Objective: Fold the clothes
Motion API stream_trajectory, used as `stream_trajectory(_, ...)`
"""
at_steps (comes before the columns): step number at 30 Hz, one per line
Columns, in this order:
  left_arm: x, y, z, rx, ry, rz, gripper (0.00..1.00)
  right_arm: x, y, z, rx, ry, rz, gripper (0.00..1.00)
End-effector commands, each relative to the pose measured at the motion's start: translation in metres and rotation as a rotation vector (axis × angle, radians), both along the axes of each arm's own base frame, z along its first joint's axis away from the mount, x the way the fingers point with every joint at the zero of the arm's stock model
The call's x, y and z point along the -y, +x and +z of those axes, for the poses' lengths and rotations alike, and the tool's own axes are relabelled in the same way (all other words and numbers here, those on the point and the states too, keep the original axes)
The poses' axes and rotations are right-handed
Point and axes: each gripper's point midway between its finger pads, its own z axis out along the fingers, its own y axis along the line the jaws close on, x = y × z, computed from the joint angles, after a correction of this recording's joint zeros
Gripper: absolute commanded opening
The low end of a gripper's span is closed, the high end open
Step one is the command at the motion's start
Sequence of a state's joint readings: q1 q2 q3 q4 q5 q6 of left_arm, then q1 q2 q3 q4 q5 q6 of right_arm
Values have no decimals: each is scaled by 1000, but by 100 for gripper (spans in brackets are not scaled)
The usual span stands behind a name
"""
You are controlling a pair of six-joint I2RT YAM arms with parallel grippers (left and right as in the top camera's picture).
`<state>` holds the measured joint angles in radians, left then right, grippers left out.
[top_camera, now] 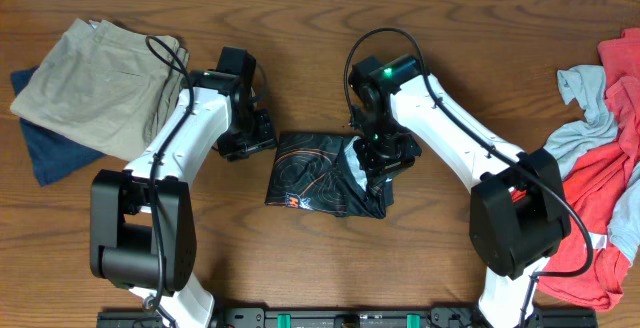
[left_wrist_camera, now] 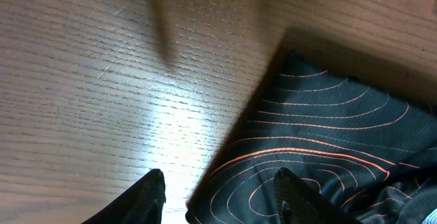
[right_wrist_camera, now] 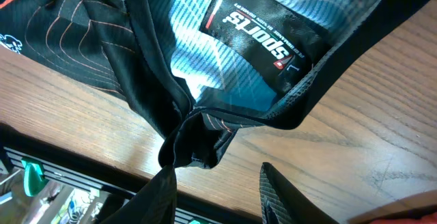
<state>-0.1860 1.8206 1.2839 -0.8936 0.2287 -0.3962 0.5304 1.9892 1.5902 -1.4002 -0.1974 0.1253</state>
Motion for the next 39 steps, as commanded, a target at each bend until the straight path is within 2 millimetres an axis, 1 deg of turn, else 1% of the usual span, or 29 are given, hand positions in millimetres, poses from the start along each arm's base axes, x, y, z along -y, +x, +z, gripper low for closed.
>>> stream_trajectory(1,-2,-4,-4,-19,12,8,53,-7,-12,-5,-15,-10,28,39)
stream_trajectory(5,-2,-4,-4,-18,12,8,53,-13,-25,-14,-40,-15,35,38)
stream_trajectory(8,-2,-4,-4,-18,12,8,53,-14,-32,-20,-50,-31,25,34)
stream_trajectory(10,-2,-4,-4,-18,12,8,53,-14,-36,-24,-56,-39,20,25)
stream_trajectory(11,-2,-4,-4,-18,12,8,53,-14,-36,-25,-58,-41,20,17)
stream_trajectory(12,-2,-4,-4,-18,12,8,53,-13,-37,-26,-58,-45,20,1)
stream_trajectory(13,-2,-4,-4,-18,12,8,53,-11,-36,-26,-55,-54,13,1)
stream_trajectory(15,-2,-4,-4,-18,12,8,53,-1,-30,-27,-25,-121,-23,1)
stream_trajectory(16,-2,-4,-4,-18,12,8,53,13,-27,-27,-2,-202,-73,1)
stream_trajectory(17,-2,-4,-4,-19,12,8,53,19,-26,-26,6,-242,-99,1)
stream_trajectory(19,-2,-4,-4,-19,12,8,53,39,-27,-22,18,-352,-155,1)
stream_trajectory(20,-2,-4,-4,-19,12,8,54,44,-28,-20,14,-377,-156,4)
stream_trajectory(23,-2,-4,-4,-19,12,8,53,53,-34,-16,-8,-414,-146,17)
stream_trajectory(24,-2,-4,-4,-19,12,8,53,54,-36,-15,-16,-420,-144,21)
stream_trajectory(26,-2,-4,-4,-19,12,8,53,56,-38,-14,-25,-427,-143,22)
stream_trajectory(27,-2,-4,-4,-18,12,8,53,56,-38,-14,-25,-428,-142,16)
stream_trajectory(28,-2,-4,-4,-18,12,8,53,56,-38,-14,-25,-428,-144,8)
stream_trajectory(29,-2,-4,-4,-18,12,8,59,56,-36,-14,-22,-424,-152,1)
stream_trajectory(32,-2,-4,-4,-18,12,8,63,57,-27,-12,-6,-408,-175,1)
stream_trajectory(34,-2,-4,-4,-18,12,8,65,55,-15,-7,21,-382,-196,1)
stream_trajectory(36,-2,-4,-4,-18,12,8,65,46,2,0,62,-313,-180,4)
stream_trajectory(37,-2,-3,-4,-15,11,8,65,39,10,3,84,-266,-167,9)
stream_trajectory(39,-1,-3,-4,-14,11,8,65,20,29,6,137,-156,-147,27)
